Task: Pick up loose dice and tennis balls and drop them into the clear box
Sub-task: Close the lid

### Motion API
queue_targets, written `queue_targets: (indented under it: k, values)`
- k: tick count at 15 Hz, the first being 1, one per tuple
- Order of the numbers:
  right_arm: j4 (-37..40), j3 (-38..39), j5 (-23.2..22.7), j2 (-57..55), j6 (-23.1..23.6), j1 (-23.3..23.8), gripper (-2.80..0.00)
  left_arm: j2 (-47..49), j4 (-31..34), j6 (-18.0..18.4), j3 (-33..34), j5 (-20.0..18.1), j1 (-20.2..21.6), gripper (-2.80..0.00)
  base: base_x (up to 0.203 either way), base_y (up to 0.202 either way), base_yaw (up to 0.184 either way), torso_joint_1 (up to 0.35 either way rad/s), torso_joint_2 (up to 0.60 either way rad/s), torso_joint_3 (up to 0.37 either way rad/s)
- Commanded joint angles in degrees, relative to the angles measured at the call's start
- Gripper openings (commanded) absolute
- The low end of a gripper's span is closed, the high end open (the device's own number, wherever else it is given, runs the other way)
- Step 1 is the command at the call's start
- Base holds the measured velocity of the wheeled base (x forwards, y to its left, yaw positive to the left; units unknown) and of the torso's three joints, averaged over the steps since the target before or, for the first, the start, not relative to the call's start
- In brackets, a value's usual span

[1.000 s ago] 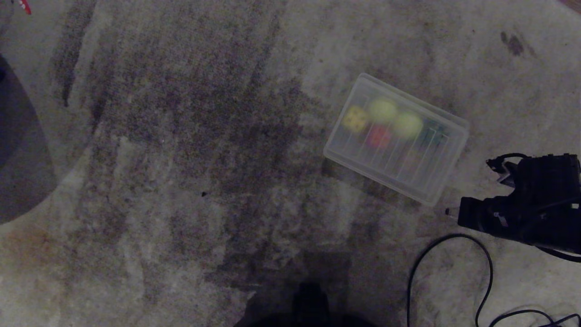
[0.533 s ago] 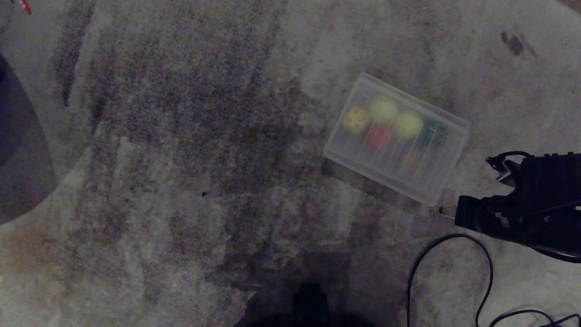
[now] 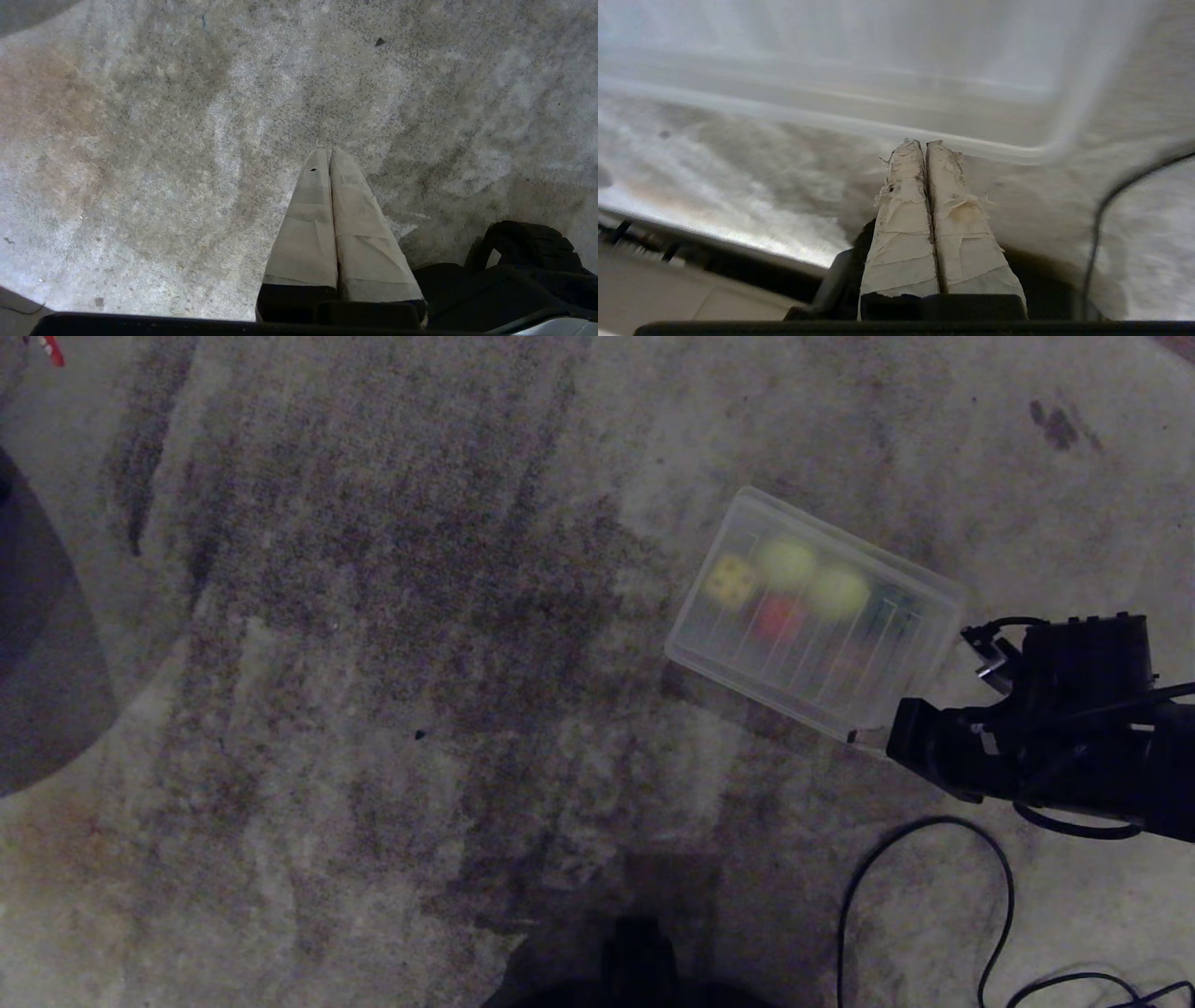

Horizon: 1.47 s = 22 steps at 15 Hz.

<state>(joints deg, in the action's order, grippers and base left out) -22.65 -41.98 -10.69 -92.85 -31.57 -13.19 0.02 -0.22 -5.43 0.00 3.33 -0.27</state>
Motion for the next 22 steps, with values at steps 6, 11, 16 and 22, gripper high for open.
queue_targets:
  k: [6,11,16,22]
  values:
    - [-0.50,-1.89,0.01,-6.85,0.00,-1.83,-2.80,0.06,-0.04,-0.05,0.09,0.06,-0.06,-2.80,0.000,0.000,0.000,0.000,0.00,0.000]
    - [-0.60,-3.62,2.19,-9.46,0.10,-1.59,-2.80,0.06,-0.04,-0.03,0.09,0.02,0.00,-2.80,0.000,0.000,0.000,0.000,0.00,0.000]
    - [-0.82,-4.08,5.77,-10.33,0.28,-0.60,-2.80,0.06,-0.04,-0.10,0.09,0.03,0.00,-2.80,0.000,0.000,0.000,0.000,0.00,0.000]
    - [-4.07,-3.90,5.77,-8.90,1.74,0.19,-2.80,0.06,-0.04,-0.07,0.09,0.04,0.00,-2.80,0.000,0.000,0.000,0.000,0.00,0.000]
